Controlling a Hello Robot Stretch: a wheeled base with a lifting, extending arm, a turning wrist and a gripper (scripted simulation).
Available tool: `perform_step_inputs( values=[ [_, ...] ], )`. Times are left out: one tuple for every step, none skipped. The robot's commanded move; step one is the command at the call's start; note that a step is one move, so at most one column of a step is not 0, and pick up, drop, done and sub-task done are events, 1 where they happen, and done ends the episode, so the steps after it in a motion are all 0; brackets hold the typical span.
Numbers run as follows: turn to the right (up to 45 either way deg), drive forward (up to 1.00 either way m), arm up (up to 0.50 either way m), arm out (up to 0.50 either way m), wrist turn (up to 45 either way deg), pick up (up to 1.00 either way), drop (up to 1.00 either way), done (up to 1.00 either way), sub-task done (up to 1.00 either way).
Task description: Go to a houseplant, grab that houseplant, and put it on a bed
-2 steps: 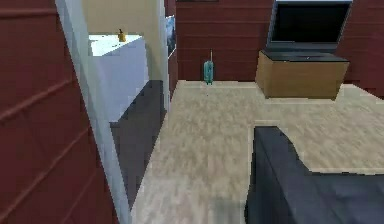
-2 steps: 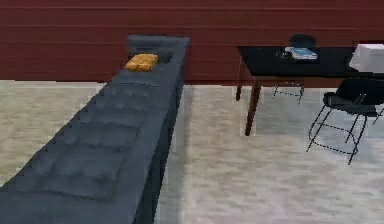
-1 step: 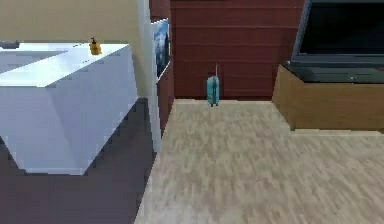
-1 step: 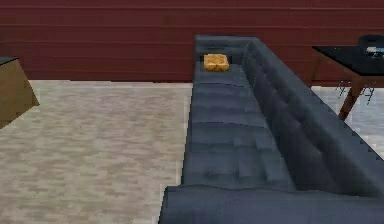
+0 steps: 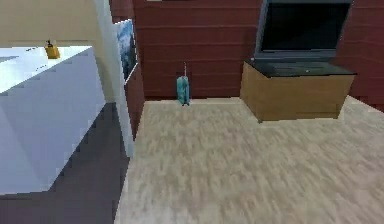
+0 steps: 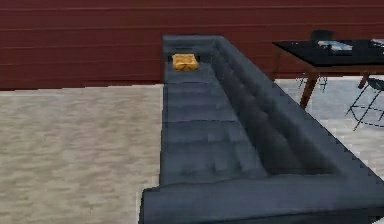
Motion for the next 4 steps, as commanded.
perform_step_inputs(
  values=[
    [0.0,0.20,0.00,0.00,0.0,0.00,0.00,0.00,0.00],
    [-45.0,0.00,0.00,0.00,0.0,0.00,0.00,0.00,0.00],
    [-15.0,0.00,0.00,0.00,0.0,0.00,0.00,0.00,0.00],
    [0.0,0.85,0.00,0.00,0.0,0.00,0.00,0.00,0.00]
  ],
)
